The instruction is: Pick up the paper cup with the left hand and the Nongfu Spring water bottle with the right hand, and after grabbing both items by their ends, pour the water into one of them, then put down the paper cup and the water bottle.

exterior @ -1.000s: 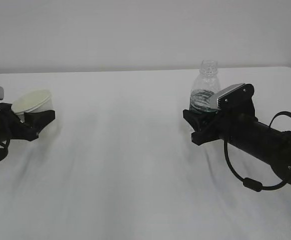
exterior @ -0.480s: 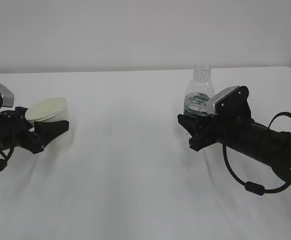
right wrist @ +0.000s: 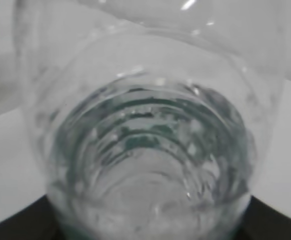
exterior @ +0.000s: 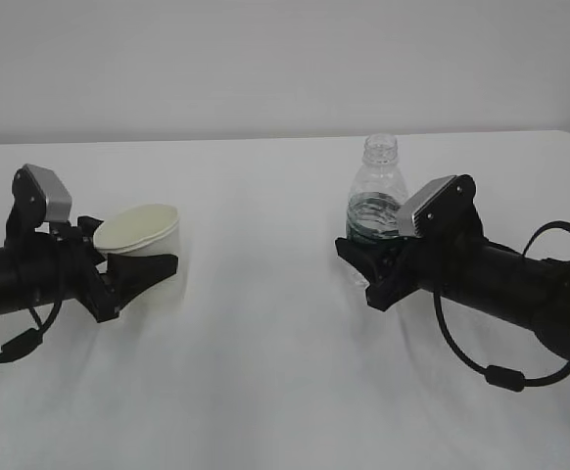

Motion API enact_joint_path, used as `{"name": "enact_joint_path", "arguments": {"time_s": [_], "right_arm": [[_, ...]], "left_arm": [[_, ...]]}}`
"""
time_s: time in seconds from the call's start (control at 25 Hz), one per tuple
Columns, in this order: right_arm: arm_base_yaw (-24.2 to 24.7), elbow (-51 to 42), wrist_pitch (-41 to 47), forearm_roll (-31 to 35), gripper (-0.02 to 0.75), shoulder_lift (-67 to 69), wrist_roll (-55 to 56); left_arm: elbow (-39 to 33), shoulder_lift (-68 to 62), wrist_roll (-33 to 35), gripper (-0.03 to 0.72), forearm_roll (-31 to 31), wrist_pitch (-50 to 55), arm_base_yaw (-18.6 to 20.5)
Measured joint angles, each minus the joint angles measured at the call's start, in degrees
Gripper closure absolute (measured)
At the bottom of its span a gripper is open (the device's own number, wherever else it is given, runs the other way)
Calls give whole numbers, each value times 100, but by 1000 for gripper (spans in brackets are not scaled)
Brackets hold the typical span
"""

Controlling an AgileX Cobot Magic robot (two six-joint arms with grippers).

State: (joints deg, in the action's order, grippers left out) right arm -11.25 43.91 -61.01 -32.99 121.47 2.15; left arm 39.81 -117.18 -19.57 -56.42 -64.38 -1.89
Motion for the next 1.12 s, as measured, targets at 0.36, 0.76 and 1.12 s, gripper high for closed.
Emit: {"name": "enact_joint_path", "arguments": {"time_s": [0.36, 0.76, 1.12], "right_arm": [[0, 0, 0, -387, 316, 0, 100], [0, 0, -129, -771, 316, -12, 162], [0, 0, -230, -1069, 316, -12, 254]], "left_arm": [[0, 276, 0, 219, -104, -21, -611], [0, 360, 0, 220, -104, -33, -1588], [0, 360, -42, 221, -104, 77, -2172]]}}
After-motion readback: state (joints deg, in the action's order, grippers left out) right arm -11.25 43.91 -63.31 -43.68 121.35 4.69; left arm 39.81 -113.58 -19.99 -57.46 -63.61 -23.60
